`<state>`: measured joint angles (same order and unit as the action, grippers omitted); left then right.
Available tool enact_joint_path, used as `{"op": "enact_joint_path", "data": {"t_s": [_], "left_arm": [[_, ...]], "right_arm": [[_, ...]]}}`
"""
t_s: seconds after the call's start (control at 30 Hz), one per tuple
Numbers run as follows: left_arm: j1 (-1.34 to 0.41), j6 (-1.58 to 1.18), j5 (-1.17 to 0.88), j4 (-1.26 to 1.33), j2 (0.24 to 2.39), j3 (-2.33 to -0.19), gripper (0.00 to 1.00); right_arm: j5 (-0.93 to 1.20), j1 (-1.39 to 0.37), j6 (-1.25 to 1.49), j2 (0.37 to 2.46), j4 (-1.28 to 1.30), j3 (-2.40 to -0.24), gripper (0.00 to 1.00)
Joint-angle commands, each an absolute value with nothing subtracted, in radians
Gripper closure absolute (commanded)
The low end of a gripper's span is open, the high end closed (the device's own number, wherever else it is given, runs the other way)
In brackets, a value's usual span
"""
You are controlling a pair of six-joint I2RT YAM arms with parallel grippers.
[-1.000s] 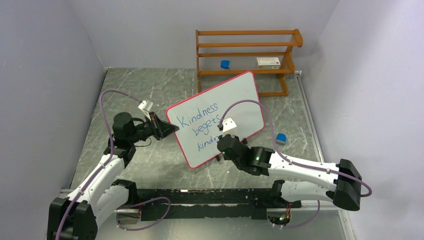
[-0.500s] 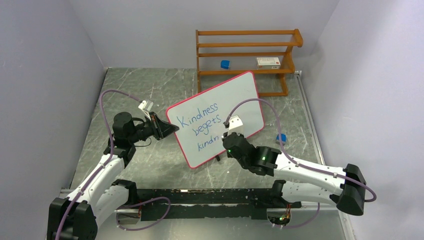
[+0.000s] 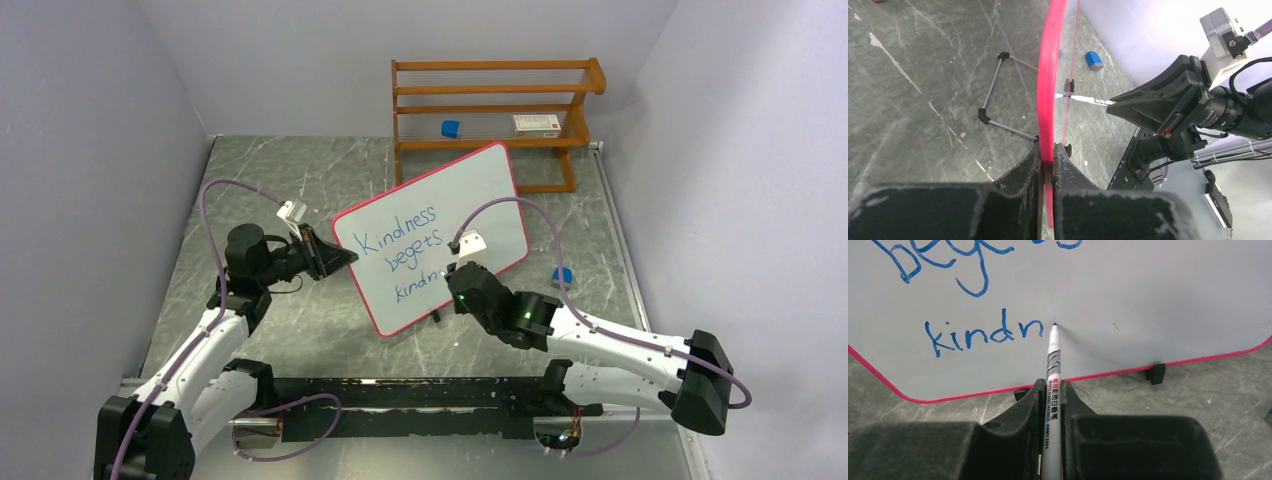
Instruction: Write a sentence on the whiteboard
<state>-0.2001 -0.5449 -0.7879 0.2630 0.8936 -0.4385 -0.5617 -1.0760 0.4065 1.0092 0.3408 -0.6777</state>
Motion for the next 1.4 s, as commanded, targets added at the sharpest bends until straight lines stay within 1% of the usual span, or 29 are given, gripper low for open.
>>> {"op": "enact_joint_path", "data": {"t_s": [0.0,0.43,0.93,1.37], "left_arm": [[-0.206,-0.527,-0.749,0.244,0.893,-0.462,0.95],[-0.206,-0.528,-0.749,0.246,0.896,-0.462,0.95],[-0.206,-0.525,-0.747,0.239,0.893,-0.463,0.95],[-0.206,-0.526,-0.750,0.242,0.892,-0.462,0.95]], "right_arm": [[-0.549,-1.066,0.400,1.005,0.311,-0.672,1.00],[-0.547,-1.048,0.396,1.024,0.313,-0.667,1.00],[-0.591,-1.039,0.400,1.007,0.339,-0.668,1.00],[-0.603,-1.038,0.385,0.999,0.295,-0.673,1.00]]}}
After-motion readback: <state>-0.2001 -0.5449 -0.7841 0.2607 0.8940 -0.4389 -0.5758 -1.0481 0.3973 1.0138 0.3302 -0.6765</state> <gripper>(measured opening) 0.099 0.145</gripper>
